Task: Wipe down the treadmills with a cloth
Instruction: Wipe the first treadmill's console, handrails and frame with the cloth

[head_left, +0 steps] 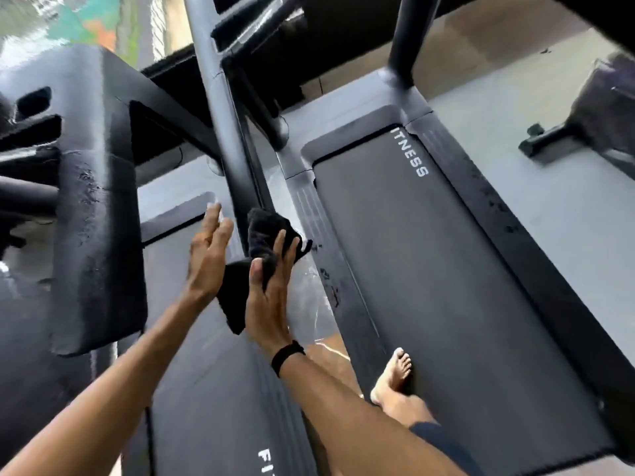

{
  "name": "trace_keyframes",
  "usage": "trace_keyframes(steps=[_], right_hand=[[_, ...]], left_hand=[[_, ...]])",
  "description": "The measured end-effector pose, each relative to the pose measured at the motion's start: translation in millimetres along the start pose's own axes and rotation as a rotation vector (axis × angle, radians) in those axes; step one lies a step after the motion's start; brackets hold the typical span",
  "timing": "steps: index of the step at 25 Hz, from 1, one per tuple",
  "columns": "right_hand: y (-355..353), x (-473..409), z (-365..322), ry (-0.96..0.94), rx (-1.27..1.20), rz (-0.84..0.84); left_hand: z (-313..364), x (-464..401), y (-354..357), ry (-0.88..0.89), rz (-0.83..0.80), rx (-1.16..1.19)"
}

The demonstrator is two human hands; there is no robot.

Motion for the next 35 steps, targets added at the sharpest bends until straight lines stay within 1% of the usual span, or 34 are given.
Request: trace_keyframes(steps=[1,3,4,6,8,9,11,12,14,16,18,20,21,22,23,25,26,27,29,31,33,35], right_hand=[[3.4,-4.0,-0.4,0.077,-0.112,0.046],[8.2,-8.1,5.5,0.154,-0.309,0.174],[10.7,-10.6,12.2,0.182,-0.372,0.232],[16.5,-22.9,25.6,0.254,-0.530,0.298],[18.5,-35.0,38.7,0.352,-0.725,0.347],[17.9,-39.9,40.2,0.368,-0.792,0.362],[12.9,-48.0,42.3,0.372,-0.822,0.376],[7.1,-52.0,43.0,0.387,-0.812,0.370],[-2.5,-67.9,49.8,0.475,-0.779,0.283],[-9.0,-94.3,66.9,0.668,-0.737,0.218],[-10.6,-124.1,84.8,0.802,-0.635,0.132],[-10.9,-141.9,81.7,0.822,-0.446,0.075],[-9.4,-140.9,76.7,0.787,-0.346,0.050],[-10.4,-130.6,60.5,0.698,-0.276,0.058],[-10.6,-120.7,43.8,0.556,-0.179,0.062],[-7.1,-105.2,3.8,0.238,-0.055,-0.002],[-5.8,-108.5,-8.8,0.154,-0.087,-0.035],[-3.1,-122.9,-8.3,0.137,-0.139,-0.077],[7.4,-174.1,9.1,0.223,-0.220,-0.140],[17.3,-218.5,35.1,0.365,-0.217,-0.169],[23.9,-233.6,66.8,0.521,-0.210,-0.192],[24.3,-222.2,85.8,0.612,-0.255,-0.260]], left_hand=[[-1.6,-14.9,4.3,-0.010,-0.040,-0.013],[-8.6,-44.9,20.2,-0.043,-0.114,-0.043],[-9.7,-56.4,28.2,-0.056,-0.124,-0.046],[-16.4,-73.8,36.9,-0.086,-0.073,0.030],[-25.2,-77.9,41.2,-0.161,-0.010,0.189],[-26.2,-76.4,42.0,-0.185,0.009,0.232],[-32.3,-78.2,44.0,-0.196,-0.001,0.229],[-35.3,-80.1,43.1,-0.191,-0.016,0.193],[-37.7,-82.2,43.4,-0.199,-0.088,0.162],[-42.6,-86.1,43.2,-0.223,-0.120,0.140],[-36.6,-85.0,44.7,-0.217,-0.050,0.075],[-27.3,-80.1,49.2,-0.248,0.060,-0.025],[-22.0,-76.4,51.5,-0.257,0.103,-0.055],[-19.0,-73.3,52.2,-0.240,0.124,-0.072],[-14.0,-72.6,51.8,-0.195,0.126,-0.100],[-7.1,-73.4,53.7,-0.068,0.076,-0.230],[-10.0,-73.9,54.1,-0.042,0.070,-0.260],[-11.0,-74.7,55.6,-0.053,0.068,-0.258],[-19.6,-81.8,57.0,-0.050,0.046,-0.223],[-36.2,-86.2,52.7,-0.119,0.107,-0.098],[-40.0,-83.8,49.1,-0.172,0.164,-0.035],[-35.4,-77.2,51.2,-0.150,0.175,-0.062]])
Point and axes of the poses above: each hand's wrist, its own x-axis away from the middle knuckle, its own y-axis out of the palm, z = x × y, the point moved 6 cm from there along -x, towards the middle knuckle
